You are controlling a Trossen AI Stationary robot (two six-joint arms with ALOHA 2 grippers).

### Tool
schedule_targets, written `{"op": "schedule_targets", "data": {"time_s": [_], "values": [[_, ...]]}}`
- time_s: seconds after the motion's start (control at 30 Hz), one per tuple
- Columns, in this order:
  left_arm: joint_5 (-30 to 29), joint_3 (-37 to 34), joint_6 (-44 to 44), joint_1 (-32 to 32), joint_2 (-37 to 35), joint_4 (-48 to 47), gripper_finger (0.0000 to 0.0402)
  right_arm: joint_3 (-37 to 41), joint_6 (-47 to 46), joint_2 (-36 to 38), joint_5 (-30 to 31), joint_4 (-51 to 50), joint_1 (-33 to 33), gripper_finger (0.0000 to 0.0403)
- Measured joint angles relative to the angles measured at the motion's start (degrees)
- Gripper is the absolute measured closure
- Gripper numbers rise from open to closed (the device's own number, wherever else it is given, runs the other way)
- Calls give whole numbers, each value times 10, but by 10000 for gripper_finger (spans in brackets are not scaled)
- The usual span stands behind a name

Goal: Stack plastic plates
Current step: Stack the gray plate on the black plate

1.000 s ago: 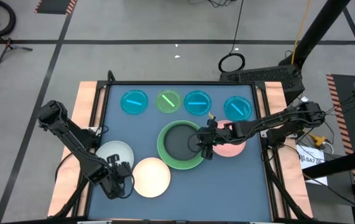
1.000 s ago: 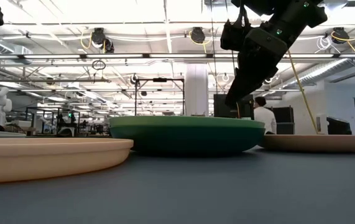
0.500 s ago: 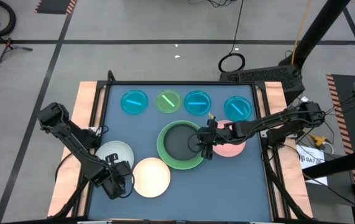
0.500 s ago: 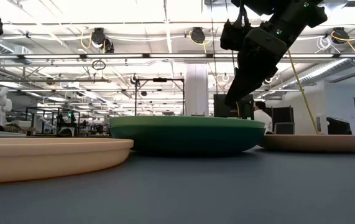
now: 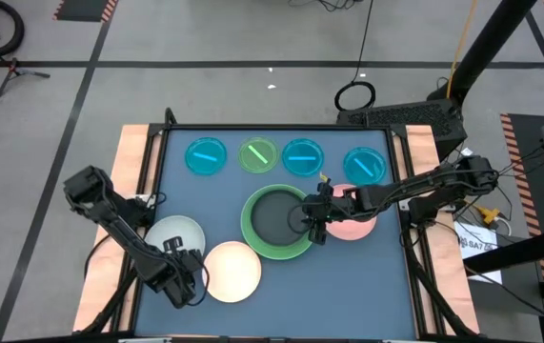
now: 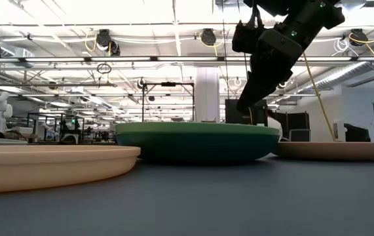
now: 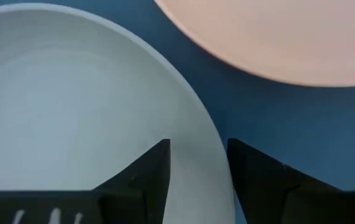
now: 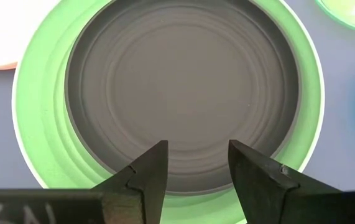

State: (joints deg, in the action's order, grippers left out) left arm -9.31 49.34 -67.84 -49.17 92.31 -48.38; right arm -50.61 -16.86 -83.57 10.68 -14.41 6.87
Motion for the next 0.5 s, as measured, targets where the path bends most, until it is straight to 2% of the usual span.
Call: {"op": "schedule_targets", "data": {"time_s": [0.13,0.5], "values": [[3,0,0,0,4,0,249,0,0,0,0,0,0,243],[1,1,0,-1,3,-6,349,0,0,0,0,0,0,243]]}}
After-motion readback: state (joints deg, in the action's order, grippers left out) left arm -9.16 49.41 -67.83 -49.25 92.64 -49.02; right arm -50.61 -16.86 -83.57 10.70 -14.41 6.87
